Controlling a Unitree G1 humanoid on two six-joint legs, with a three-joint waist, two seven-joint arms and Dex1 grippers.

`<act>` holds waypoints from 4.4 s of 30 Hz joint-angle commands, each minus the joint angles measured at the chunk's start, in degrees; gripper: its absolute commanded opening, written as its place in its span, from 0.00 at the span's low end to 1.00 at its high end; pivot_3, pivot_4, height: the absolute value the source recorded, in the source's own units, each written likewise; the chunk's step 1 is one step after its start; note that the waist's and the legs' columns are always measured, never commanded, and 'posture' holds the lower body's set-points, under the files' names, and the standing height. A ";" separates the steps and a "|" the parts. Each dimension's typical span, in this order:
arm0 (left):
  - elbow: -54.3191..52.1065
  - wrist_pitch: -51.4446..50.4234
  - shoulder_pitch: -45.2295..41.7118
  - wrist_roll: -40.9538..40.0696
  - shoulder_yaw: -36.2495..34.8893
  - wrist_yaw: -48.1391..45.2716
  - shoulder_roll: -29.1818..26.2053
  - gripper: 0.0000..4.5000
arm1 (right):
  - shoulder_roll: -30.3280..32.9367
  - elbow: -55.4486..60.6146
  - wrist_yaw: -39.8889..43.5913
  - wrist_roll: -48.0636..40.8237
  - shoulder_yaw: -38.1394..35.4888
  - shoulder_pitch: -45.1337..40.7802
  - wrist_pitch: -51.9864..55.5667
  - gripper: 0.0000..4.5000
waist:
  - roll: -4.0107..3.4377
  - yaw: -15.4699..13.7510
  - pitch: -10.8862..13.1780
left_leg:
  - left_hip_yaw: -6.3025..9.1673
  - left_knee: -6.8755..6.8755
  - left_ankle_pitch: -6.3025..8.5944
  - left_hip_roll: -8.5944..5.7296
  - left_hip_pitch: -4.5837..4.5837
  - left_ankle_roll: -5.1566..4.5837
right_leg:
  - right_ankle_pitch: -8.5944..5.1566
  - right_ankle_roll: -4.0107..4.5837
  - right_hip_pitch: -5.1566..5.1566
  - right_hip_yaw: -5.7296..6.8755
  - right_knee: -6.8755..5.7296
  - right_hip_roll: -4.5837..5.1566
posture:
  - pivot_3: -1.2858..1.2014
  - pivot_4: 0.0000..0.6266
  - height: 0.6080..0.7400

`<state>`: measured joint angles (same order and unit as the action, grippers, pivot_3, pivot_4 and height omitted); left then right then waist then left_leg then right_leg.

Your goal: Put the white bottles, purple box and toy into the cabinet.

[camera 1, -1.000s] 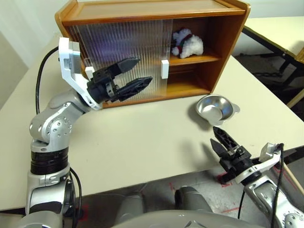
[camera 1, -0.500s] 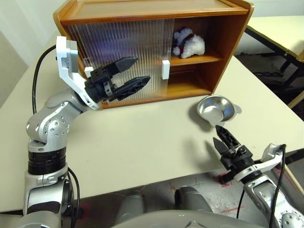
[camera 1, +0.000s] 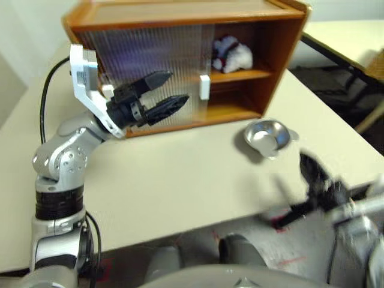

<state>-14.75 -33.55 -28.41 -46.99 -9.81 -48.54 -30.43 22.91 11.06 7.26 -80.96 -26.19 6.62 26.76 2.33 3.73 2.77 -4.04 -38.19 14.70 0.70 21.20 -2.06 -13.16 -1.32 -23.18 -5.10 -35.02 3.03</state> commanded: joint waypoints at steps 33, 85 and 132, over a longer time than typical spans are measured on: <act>5.88 2.15 -4.02 2.27 2.73 -3.86 1.51 1.00 | 25.12 -67.68 45.36 49.94 -8.14 -23.90 -40.08 0.99 | 0.27 3.26 0.05 | 0.21 0.12 -0.17 -0.03 -1.28 -0.54 | -0.06 -0.36 1.72 -0.13 0.39 -0.13 | 0.51 0.00 1.00; -0.51 -0.50 0.16 -0.09 0.30 0.85 0.49 1.00 | 9.49 -42.37 20.54 22.48 -21.08 -26.11 39.33 0.99 | 0.00 -0.30 0.09 | 0.22 0.23 0.06 0.07 -0.73 -0.30 | 0.18 -0.99 0.76 -0.05 0.35 -0.23 | 0.54 0.04 1.00; -2.93 -0.94 1.79 -0.58 -0.74 3.18 -0.30 1.00 | 7.72 -48.12 18.58 24.33 -17.49 -30.43 35.60 0.99 | 0.11 -1.78 0.79 | 0.27 0.31 0.18 0.09 -0.58 -0.45 | 0.00 -0.95 0.67 0.04 0.47 -0.20 | 0.56 0.06 1.00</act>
<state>-17.10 -34.40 -27.10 -47.38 -10.40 -45.33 -30.31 30.41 -36.15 25.56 -56.99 -43.82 -23.42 61.92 2.43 1.95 3.56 -3.77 -37.89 14.89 0.79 20.62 -2.51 -13.17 -2.28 -22.51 -5.07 -34.55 2.83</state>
